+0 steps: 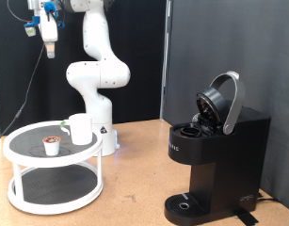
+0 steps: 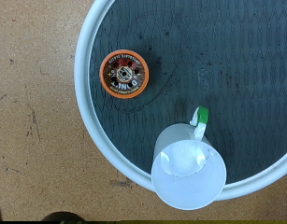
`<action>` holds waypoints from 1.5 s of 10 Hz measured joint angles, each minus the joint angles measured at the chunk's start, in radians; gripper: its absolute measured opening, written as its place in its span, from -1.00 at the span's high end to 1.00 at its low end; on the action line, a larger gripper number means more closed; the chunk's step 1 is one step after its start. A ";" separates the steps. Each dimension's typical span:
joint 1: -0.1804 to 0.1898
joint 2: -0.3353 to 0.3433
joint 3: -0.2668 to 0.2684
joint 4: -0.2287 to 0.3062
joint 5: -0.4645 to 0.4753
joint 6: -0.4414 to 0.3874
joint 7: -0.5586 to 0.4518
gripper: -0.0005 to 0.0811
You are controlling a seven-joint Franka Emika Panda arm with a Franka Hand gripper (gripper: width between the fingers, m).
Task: Make a cup of coffee with the keurig machine
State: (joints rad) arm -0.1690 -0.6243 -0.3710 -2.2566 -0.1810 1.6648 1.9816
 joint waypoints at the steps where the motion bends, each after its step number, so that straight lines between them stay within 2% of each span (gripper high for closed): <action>1: 0.000 0.000 0.000 -0.001 0.000 0.001 0.000 -0.81; 4: 0.002 -0.001 -0.023 -0.020 0.035 0.051 -0.062 -0.81; 7: -0.002 0.020 -0.040 -0.114 0.025 0.186 -0.054 -0.81; 12: -0.015 0.118 -0.034 -0.252 -0.023 0.438 0.026 -0.81; 15: -0.014 0.120 -0.043 -0.256 -0.005 0.436 0.004 -0.81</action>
State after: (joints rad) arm -0.1831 -0.5043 -0.4139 -2.5129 -0.1859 2.1006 1.9858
